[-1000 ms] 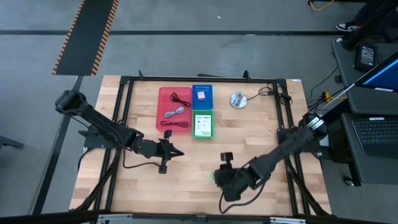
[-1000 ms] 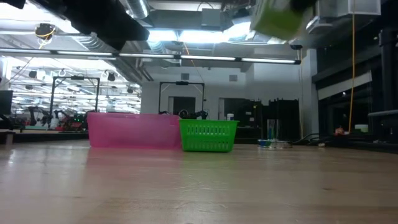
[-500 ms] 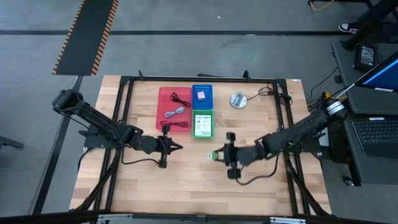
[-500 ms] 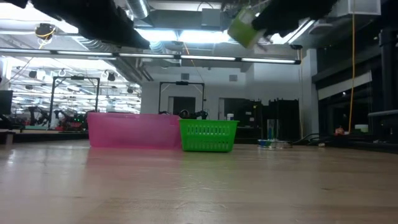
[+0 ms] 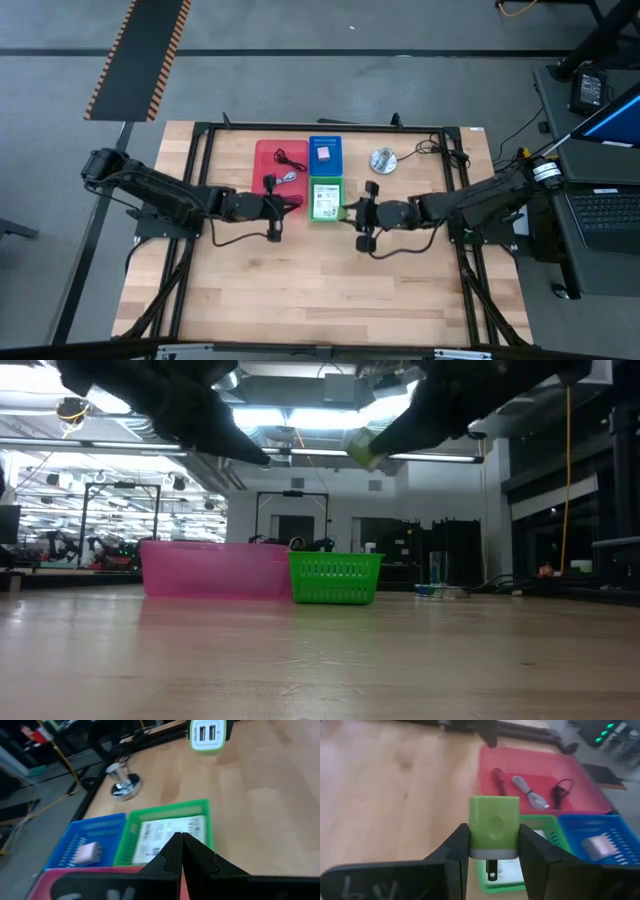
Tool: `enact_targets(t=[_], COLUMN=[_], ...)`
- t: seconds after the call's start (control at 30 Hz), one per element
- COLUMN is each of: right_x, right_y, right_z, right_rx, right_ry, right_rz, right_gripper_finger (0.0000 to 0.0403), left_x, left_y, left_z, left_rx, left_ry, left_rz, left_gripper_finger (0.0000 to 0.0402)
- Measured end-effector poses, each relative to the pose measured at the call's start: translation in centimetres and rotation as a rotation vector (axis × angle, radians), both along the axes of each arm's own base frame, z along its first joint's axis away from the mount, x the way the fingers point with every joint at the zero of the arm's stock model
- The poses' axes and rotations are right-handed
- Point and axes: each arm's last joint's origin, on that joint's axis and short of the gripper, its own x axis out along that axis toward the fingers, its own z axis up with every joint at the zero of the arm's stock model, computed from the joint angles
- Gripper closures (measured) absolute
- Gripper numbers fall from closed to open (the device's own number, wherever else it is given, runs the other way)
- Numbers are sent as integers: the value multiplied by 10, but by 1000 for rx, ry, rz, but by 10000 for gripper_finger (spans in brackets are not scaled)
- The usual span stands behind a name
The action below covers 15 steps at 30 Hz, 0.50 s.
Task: Pick and place items into bin
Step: Put the green charger adapter into the blue bin
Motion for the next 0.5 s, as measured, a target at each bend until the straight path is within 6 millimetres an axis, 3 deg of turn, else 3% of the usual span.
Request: enact_targets(t=[0.23, 0.5], right_x=[7, 8], right_y=[-32, -72], right_z=[5, 5], right_rx=[-13, 56], right_ry=[-47, -54], right_rz=[-102, -147], right_gripper_finger=[294, 294], left_x=[1, 1], left_y=[17, 22], left_z=[-1, -1], left_rx=[42, 73], left_ry=[24, 40], left_rz=[46, 51], left_gripper_finger=[398, 398])
